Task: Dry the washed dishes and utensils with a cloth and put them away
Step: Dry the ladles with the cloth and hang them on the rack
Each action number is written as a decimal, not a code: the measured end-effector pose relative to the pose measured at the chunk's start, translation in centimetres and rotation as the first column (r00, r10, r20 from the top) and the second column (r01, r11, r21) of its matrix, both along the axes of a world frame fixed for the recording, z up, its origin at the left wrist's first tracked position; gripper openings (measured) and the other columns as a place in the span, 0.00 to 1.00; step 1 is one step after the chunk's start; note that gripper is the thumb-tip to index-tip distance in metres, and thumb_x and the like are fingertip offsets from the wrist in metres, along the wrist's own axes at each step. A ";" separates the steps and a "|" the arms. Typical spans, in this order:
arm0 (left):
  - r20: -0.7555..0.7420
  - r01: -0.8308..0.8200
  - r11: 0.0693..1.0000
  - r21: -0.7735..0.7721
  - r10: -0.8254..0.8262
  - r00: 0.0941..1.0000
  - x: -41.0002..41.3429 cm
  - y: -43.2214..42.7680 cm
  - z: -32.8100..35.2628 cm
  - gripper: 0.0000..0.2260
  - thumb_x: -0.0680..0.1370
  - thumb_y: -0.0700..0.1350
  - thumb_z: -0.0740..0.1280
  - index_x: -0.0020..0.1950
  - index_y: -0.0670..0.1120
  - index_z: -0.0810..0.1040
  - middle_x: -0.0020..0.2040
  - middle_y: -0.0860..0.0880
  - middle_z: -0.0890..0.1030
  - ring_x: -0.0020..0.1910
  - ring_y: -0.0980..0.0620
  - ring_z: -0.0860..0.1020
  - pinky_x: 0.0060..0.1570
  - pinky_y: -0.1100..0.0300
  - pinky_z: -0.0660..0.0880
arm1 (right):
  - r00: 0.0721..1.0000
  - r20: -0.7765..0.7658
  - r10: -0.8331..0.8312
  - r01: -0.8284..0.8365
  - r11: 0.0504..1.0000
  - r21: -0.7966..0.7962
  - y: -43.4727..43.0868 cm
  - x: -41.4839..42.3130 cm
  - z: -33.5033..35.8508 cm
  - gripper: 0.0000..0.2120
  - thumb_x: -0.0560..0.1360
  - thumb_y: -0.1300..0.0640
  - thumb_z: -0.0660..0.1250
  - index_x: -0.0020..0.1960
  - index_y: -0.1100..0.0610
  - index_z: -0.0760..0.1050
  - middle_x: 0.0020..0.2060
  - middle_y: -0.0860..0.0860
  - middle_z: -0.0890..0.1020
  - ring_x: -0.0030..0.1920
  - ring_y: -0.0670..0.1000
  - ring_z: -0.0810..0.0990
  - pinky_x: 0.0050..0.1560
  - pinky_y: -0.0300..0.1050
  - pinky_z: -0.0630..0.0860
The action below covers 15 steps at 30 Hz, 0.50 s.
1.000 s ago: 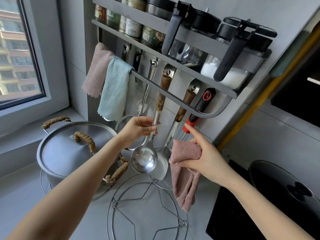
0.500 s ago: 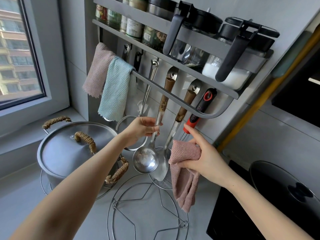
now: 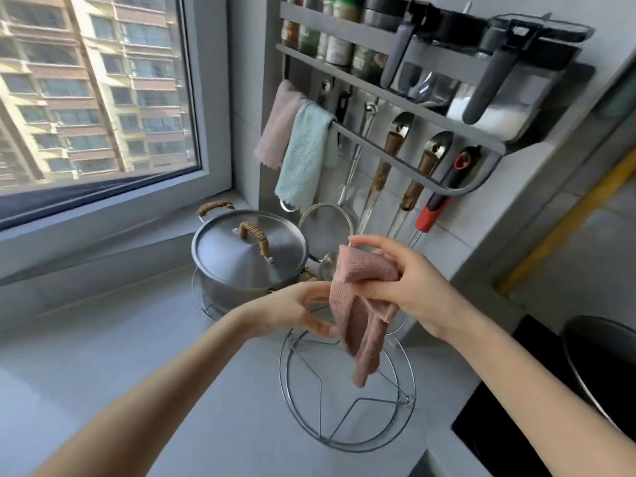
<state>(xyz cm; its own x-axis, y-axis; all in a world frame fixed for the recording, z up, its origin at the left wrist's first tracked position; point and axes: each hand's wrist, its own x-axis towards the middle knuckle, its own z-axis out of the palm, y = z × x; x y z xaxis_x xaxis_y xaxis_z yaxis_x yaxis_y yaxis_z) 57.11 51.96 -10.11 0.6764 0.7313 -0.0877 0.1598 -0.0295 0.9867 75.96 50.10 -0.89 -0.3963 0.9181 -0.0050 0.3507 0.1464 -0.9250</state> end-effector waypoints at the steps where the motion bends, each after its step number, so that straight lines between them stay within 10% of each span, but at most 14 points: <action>1: -0.009 -0.084 0.996 -0.018 0.084 0.996 -0.6 -1.7 -0.7 0.22 0.70 0.40 0.73 0.63 0.47 0.76 0.63 0.52 0.78 0.65 0.56 0.73 0.67 0.58 0.68 | 0.996 -0.080 0.048 -0.049 0.999 -0.018 -0.2 -0.9 0.1 0.27 0.68 0.69 0.72 0.62 0.50 0.74 0.46 0.50 0.80 0.44 0.44 0.81 0.45 0.36 0.78; 5: -0.027 -0.496 0.858 -0.135 0.497 0.867 -4.9 -7.2 -1.8 0.10 0.74 0.45 0.70 0.55 0.48 0.79 0.46 0.51 0.81 0.45 0.56 0.79 0.47 0.59 0.75 | 0.974 -0.160 0.162 -0.157 0.987 0.046 -0.4 -4.5 -0.7 0.21 0.70 0.70 0.71 0.58 0.52 0.78 0.46 0.50 0.82 0.46 0.44 0.79 0.48 0.36 0.76; 9: -0.213 -0.742 0.597 -0.304 0.717 0.664 -9.6 -12.4 -1.7 0.06 0.80 0.45 0.61 0.50 0.49 0.79 0.37 0.52 0.79 0.31 0.56 0.77 0.28 0.63 0.74 | 0.968 0.082 0.237 -0.250 0.925 0.287 -1.9 -9.0 -4.3 0.17 0.73 0.57 0.72 0.60 0.47 0.78 0.55 0.42 0.81 0.56 0.41 0.78 0.57 0.40 0.73; 15: 0.007 -0.590 0.149 -0.794 0.972 0.236 -15.3 -20.5 -1.1 0.07 0.80 0.40 0.58 0.49 0.41 0.74 0.39 0.41 0.77 0.31 0.48 0.81 0.33 0.56 0.80 | 0.699 0.403 0.591 -0.694 0.697 0.180 -11.2 -17.8 -10.8 0.39 0.66 0.33 0.59 0.75 0.40 0.56 0.74 0.41 0.60 0.71 0.42 0.63 0.67 0.39 0.64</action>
